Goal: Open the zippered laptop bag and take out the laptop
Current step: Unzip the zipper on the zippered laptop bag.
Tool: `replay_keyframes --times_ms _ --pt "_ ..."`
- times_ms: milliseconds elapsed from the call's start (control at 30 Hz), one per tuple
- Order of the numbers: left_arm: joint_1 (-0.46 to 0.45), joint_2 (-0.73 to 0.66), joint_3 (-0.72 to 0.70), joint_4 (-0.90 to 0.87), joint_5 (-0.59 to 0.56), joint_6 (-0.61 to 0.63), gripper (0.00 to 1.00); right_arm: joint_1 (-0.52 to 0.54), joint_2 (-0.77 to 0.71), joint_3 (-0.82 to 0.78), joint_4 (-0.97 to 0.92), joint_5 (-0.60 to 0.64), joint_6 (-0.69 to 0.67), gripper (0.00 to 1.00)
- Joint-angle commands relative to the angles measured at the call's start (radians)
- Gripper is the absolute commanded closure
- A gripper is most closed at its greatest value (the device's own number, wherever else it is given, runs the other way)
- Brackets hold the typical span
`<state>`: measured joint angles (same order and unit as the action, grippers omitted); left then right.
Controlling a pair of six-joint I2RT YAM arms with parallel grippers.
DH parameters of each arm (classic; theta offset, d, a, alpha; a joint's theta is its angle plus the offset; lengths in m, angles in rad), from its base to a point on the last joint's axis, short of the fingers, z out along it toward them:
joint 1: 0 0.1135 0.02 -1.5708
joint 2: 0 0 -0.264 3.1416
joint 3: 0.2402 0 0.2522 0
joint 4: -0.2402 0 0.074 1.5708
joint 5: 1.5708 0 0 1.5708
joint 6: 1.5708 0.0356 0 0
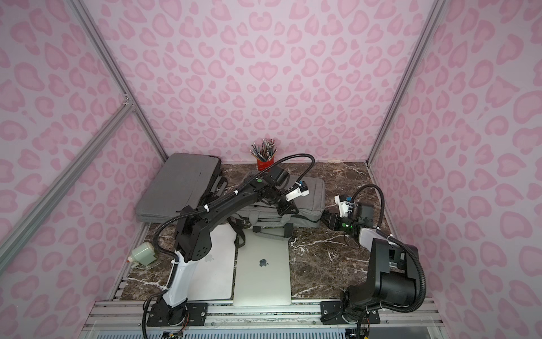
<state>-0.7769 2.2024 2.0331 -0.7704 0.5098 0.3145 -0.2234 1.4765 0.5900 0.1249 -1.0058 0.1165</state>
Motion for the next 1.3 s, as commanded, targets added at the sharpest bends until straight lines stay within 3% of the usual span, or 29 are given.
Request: replay_keyframes --times_ms 0,267,467,867,1267 --pt "0.007 0.0 0.014 0.023 0.042 -0.005 0.98 0.003 0.003 -0.01 0.005 -0.025 -0.015 0.69" --pt "0.011 -0.006 0.015 0.028 0.055 -0.014 0.98 0.002 0.05 0.0 0.049 -0.027 -0.026 0.6" --pt "0.014 0.005 0.012 0.039 0.062 -0.021 0.98 0.056 0.059 0.017 0.053 -0.053 -0.083 0.63" --pt "0.028 0.011 0.009 0.039 0.062 -0.025 0.98 0.055 -0.002 0.013 -0.002 -0.004 -0.105 0.7" --pt "0.032 0.005 0.009 0.034 0.082 -0.032 0.98 0.043 0.074 0.043 -0.018 0.048 -0.127 0.73"
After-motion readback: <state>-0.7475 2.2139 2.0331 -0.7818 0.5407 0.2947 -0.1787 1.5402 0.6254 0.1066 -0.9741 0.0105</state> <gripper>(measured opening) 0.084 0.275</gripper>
